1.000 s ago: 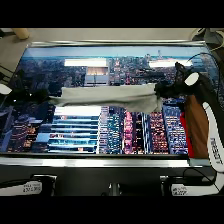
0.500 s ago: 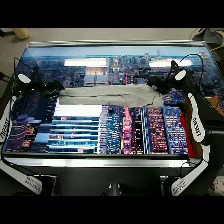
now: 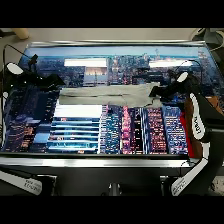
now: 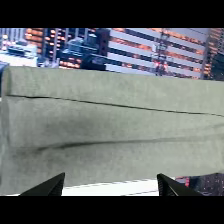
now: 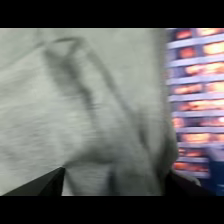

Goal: Fold the shirts.

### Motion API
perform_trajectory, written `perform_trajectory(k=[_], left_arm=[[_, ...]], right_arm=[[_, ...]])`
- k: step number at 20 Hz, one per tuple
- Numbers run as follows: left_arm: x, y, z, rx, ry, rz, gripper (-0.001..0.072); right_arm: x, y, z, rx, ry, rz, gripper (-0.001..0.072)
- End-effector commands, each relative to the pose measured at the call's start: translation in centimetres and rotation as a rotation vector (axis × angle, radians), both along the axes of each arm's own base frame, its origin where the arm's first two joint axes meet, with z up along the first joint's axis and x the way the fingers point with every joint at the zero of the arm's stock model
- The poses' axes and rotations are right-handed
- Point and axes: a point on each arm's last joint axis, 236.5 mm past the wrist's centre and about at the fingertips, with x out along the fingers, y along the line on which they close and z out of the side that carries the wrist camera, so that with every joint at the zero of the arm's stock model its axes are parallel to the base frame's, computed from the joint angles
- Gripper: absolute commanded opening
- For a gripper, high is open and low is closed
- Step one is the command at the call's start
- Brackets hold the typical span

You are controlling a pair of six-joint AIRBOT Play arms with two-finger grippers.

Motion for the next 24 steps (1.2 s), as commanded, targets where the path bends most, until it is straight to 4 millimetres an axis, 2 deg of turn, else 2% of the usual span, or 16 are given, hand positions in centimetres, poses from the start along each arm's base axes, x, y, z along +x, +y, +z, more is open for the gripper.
perform_trajectory(k=[1, 2, 3, 4, 5, 6, 8, 10, 12, 14, 16, 18, 19, 21, 22, 24], left_arm=[[-1.3, -4.6, 1.6, 0.006, -0.024, -0.111, 0.0720], [-1.6, -6.3, 1.2, 0.006, -0.020, -0.140, 0.0717], [-1.9, -8.4, 0.4, 0.005, -0.018, -0.172, 0.0594], [-2.3, -10.4, -0.6, 0.006, -0.013, -0.202, 0.0301], [-2.7, -12.8, -1.7, 0.007, -0.010, -0.236, 0.0057], [-3.1, -15.0, -2.9, 0.008, -0.008, -0.265, 0.0031], [-3.8, -19.9, -5.3, -0.029, 0.008, -0.295, 0.0022], [-4.5, -25.0, -6.8, -0.140, 0.040, -0.275, 0.0022], [-5.7, -29.9, -7.8, -0.255, 0.074, -0.257, 0.0021], [-7.7, -33.9, -9.0, -0.311, 0.109, -0.265, 0.0021], [-11.1, -37.9, -10.1, -0.354, 0.165, -0.309, 0.0021], [-13.7, -40.9, -10.9, -0.369, 0.170, -0.368, 0.0021], [-14.4, -41.5, -11.0, -0.366, 0.157, -0.400, 0.0021], [-14.0, -40.7, -9.9, -0.357, 0.125, -0.439, 0.0016], [-12.8, -39.3, -8.6, -0.324, 0.077, -0.447, 0.0015], [-9.1, -34.5, -4.7, -0.223, -0.034, -0.410, 0.0015]], right_arm=[[-1.0, 4.6, -0.5, 0.128, 0.063, 0.009, 0.0336], [-0.9, 5.4, 0.6, 0.158, 0.058, 0.004, 0.0029], [-0.8, 5.9, 2.0, 0.186, 0.045, 0.001, 0.0025], [-0.9, 6.0, 3.8, 0.190, 0.023, 0.018, 0.0024], [-1.3, 6.1, 6.0, 0.185, -0.011, 0.052, 0.0024], [-1.9, 6.0, 8.3, 0.173, -0.039, 0.080, 0.0024], [-3.8, 6.1, 13.4, 0.158, -0.082, 0.133, 0.0024], [-6.8, 6.1, 18.1, 0.137, -0.108, 0.195, 0.0024], [-9.7, 5.7, 21.7, 0.100, -0.131, 0.237, 0.0025], [-11.6, 4.7, 24.5, 0.038, -0.180, 0.247, 0.0025], [-12.3, 4.4, 26.8, 0.009, -0.246, 0.237, 0.0025], [-12.3, 4.9, 28.5, 0.028, -0.305, 0.234, 0.0025], [-12.2, 5.2, 28.9, 0.042, -0.321, 0.232, 0.0025], [-11.3, 5.4, 29.1, 0.052, -0.346, 0.217, 0.0025], [-10.6, 5.8, 29.2, 0.077, -0.361, 0.208, 0.0025], [-8.8, 7.6, 29.3, 0.185, -0.385, 0.187, 0.0025]])
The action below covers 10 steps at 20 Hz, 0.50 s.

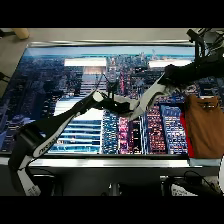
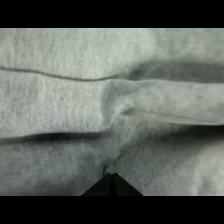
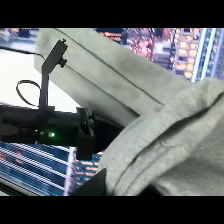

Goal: Fold the shirts.

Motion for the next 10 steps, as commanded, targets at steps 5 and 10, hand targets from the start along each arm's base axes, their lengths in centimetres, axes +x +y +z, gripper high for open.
perform_trajectory(k=[5, 10], left_arm=[[8.8, 22.3, 18.3, 0.252, -0.446, 0.246, 0.0017], [5.2, 31.5, 30.8, 0.235, -0.627, 0.423, 0.0018]], right_arm=[[6.4, 11.8, -3.9, 0.291, -0.003, 0.053, 0.0026], [7.0, 24.6, -14.7, 0.432, 0.158, 0.085, 0.0434]])
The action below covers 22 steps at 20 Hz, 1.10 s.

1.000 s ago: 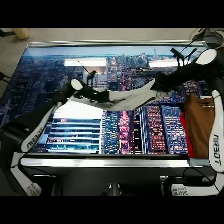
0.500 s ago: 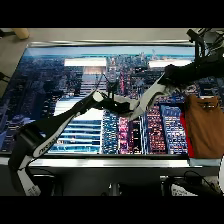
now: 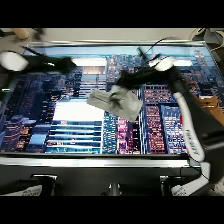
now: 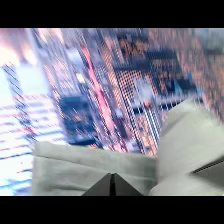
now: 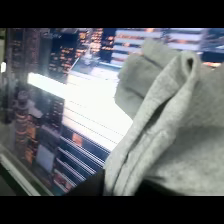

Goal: Fold the shirts.

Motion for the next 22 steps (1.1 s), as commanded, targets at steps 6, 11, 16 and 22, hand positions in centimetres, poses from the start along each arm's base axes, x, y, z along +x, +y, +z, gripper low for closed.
perform_trajectory(k=[6, 11, 16, 22], left_arm=[[-7.3, 7.3, 4.8, 0.171, -0.045, 0.059, 0.0018], [-7.2, 7.4, 0.2, 0.177, 0.048, 0.060, 0.0019], [-7.4, 7.4, -0.2, 0.175, 0.059, 0.061, 0.0019], [-7.4, 7.4, -0.1, 0.176, 0.053, 0.063, 0.0019]], right_arm=[[-0.3, -4.5, -7.5, -0.183, 0.142, 0.016, 0.0665], [-6.0, -19.2, -13.4, -0.483, 0.485, -0.075, 0.0662], [-4.7, -11.4, -17.5, -0.247, 0.446, -0.189, 0.0662], [-0.3, -10.3, -12.6, -0.097, 0.281, -0.198, 0.0026]])
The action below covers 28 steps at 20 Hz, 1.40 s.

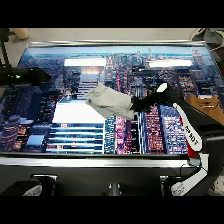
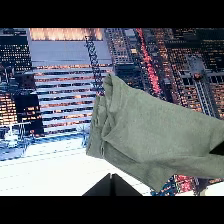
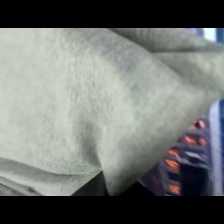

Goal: Fold the shirts.

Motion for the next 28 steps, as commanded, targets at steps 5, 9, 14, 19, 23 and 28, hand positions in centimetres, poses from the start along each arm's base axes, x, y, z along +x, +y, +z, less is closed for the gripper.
perform_trajectory(k=[5, 9, 14, 19, 23, 28], left_arm=[[0.7, 0.1, 0.4, -0.004, -0.032, 0.013, 0.0019], [1.0, 0.2, 0.5, -0.007, -0.043, 0.019, 0.0019], [1.0, 0.2, 0.5, -0.006, -0.044, 0.018, 0.0020], [1.0, 0.2, 0.5, 0.010, -0.054, 0.000, 0.0020], [1.0, 0.2, 0.5, 0.028, -0.064, -0.017, 0.0020], [1.0, 0.2, 0.5, 0.029, -0.065, -0.018, 0.0020]], right_arm=[[5.4, -12.4, 16.9, 0.059, -0.290, -0.162, 0.0025], [2.4, -22.6, 22.9, -0.017, -0.326, -0.334, 0.0025], [-3.1, -33.6, 27.3, -0.163, -0.376, -0.597, 0.0025], [-9.1, -38.9, 29.7, -0.214, -0.361, -0.756, 0.0025], [-14.1, -41.4, 28.5, -0.340, -0.222, -0.842, 0.0025], [-22.7, -42.8, 22.9, -0.527, 0.179, -0.861, 0.0025]])
